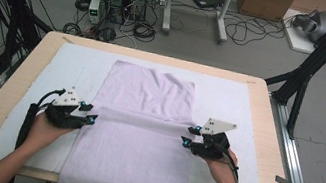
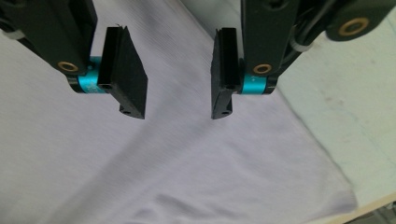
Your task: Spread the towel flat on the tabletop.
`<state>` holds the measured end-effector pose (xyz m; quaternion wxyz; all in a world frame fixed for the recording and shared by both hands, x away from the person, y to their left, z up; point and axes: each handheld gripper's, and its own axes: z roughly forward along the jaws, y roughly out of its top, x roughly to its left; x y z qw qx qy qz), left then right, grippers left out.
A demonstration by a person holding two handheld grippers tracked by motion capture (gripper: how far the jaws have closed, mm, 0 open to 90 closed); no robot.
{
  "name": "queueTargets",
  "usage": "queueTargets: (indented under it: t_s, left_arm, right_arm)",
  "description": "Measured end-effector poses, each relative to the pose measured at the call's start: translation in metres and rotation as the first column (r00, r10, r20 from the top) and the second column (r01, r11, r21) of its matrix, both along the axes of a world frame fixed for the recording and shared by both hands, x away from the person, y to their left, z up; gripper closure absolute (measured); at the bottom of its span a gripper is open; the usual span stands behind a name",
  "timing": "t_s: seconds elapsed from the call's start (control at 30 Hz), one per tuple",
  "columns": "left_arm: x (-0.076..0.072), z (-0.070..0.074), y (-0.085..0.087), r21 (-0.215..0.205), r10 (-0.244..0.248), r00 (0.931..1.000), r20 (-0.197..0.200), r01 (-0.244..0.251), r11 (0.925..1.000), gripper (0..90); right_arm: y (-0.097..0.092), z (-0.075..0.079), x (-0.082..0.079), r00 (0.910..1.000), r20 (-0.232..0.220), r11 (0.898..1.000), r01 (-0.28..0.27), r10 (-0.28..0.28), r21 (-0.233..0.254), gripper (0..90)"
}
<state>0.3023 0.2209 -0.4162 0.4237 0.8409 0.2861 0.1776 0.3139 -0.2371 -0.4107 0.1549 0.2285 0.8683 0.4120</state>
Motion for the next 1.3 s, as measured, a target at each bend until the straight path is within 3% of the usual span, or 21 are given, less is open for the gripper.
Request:
queueTargets:
  t_s: [0.1,0.2,0.27,0.3,0.33,0.43,0.57,0.63,0.7,0.73,0.77,0.8,0.9,0.97,1.0,1.07,1.1,1.13,1.17,1.23,1.3]
  left_arm:
    - [-0.011,-0.011,-0.004,0.017,-0.059,0.998,-0.023,0.059,0.9981,53.5]
    - [-0.014,-0.026,-0.01,0.044,-0.112,0.9894,-0.092,0.117,0.9922,55.3]
    - [-0.016,-0.03,-0.008,0.014,-0.148,0.9845,-0.094,0.15,0.9886,67.2]
    - [-0.018,-0.031,-0.007,-0.002,-0.165,0.9806,-0.106,0.166,0.9862,81.9]
    - [-0.022,-0.03,-0.007,0.013,-0.167,0.9816,-0.092,0.169,0.9855,87.1]
    - [-0.036,-0.028,-0.004,0.004,-0.196,0.9728,-0.124,0.198,0.9803,88.3]
    - [-0.072,-0.025,0.005,-0.006,-0.242,0.9619,-0.127,0.243,0.97,88.3]
    - [-0.091,-0.02,0.009,-0.008,-0.268,0.956,-0.119,0.269,0.963,88.3]
    - [-0.105,-0.015,0.011,-0.026,-0.294,0.9501,-0.106,0.293,0.9559,88.1]
    - [-0.11,-0.012,0.011,-0.035,-0.302,0.9478,-0.103,0.3,0.9533,87.4]
    - [-0.11,-0.009,0.01,-0.037,-0.298,0.9502,-0.092,0.295,0.9546,84.1]
    - [-0.106,-0.008,0.009,-0.026,-0.294,0.9518,-0.088,0.293,0.9558,78.6]
    - [-0.089,-0.009,0.001,-0.005,-0.252,0.965,-0.072,0.253,0.9675,66.2]
    - [-0.074,-0.014,-0.005,0.006,-0.227,0.9707,-0.079,0.228,0.9736,61.9]
    - [-0.069,-0.018,-0.008,0.019,-0.215,0.973,-0.084,0.217,0.9759,62.0]
    - [-0.062,-0.027,-0.012,0.039,-0.217,0.9681,-0.124,0.224,0.9739,65.9]
    - [-0.063,-0.028,-0.011,0.032,-0.219,0.9697,-0.109,0.223,0.9742,72.7]
    - [-0.065,-0.028,-0.01,0.017,-0.227,0.9668,-0.116,0.231,0.9729,81.9]
    - [-0.067,-0.028,-0.009,0.028,-0.225,0.9678,-0.114,0.229,0.973,87.3]
    - [-0.075,-0.027,-0.007,0.019,-0.233,0.9637,-0.131,0.237,0.9713,88.4]
    - [-0.085,-0.026,-0.003,0.015,-0.253,0.9577,-0.137,0.257,0.9662,88.5]
  right_arm:
    - [0.003,-0.012,-0.011,0.997,-0.047,0.998,-0.061,0.062,0.018,50.4]
    - [0.01,-0.027,-0.016,0.9891,-0.098,0.994,-0.109,0.11,0.008,51.0]
    - [0.014,-0.036,-0.018,0.9818,-0.135,0.991,-0.136,0.133,-0.012,59.9]
    - [0.013,-0.037,-0.02,0.9811,-0.124,0.989,-0.149,0.148,0.005,73.4]
    - [0.012,-0.037,-0.021,0.9738,-0.154,0.986,-0.167,0.168,0.019,84.8]
    - [0.013,-0.035,-0.03,0.9699,-0.155,0.982,-0.189,0.188,0.005,87.5]
    - [0.009,-0.035,-0.057,0.9531,-0.183,0.97,-0.241,0.241,0.022,87.8]
    - [0.007,-0.034,-0.074,0.9401,-0.203,0.961,-0.273,0.274,0.03,87.9]
    - [0.006,-0.03,-0.091,0.9222,-0.216,0.947,-0.316,0.321,0.056,87.6]
    - [0.006,-0.027,-0.1,0.9171,-0.201,0.939,-0.339,0.344,0.061,86.2]
    - [0.005,-0.022,-0.105,0.9191,-0.183,0.937,-0.341,0.349,0.076,81.4]
    - [0.004,-0.015,-0.106,0.9305,-0.153,0.942,-0.322,0.333,0.091,78.5]
    - [0.003,-0.011,-0.087,0.9584,-0.122,0.966,-0.254,0.258,0.046,65.2]
    - [0.003,-0.017,-0.074,0.9669,-0.131,0.976,-0.217,0.219,0.03,64.3]
    - [0.004,-0.021,-0.068,0.9682,-0.14,0.978,-0.207,0.208,0.02,64.4]
    - [0.007,-0.029,-0.06,0.9666,-0.163,0.98,-0.2,0.198,0.003,66.5]
    - [0.008,-0.034,-0.059,0.9663,-0.169,0.98,-0.199,0.194,-0.011,69.9]
    - [0.007,-0.035,-0.059,0.9666,-0.159,0.979,-0.203,0.201,0.003,74.8]
    - [0.006,-0.035,-0.061,0.9642,-0.166,0.978,-0.208,0.206,0.007,85.0]
    - [0.006,-0.035,-0.067,0.9572,-0.169,0.971,-0.237,0.235,0.004,87.6]
    - [0.004,-0.033,-0.074,0.9404,-0.197,0.96,-0.279,0.277,0.018,87.6]
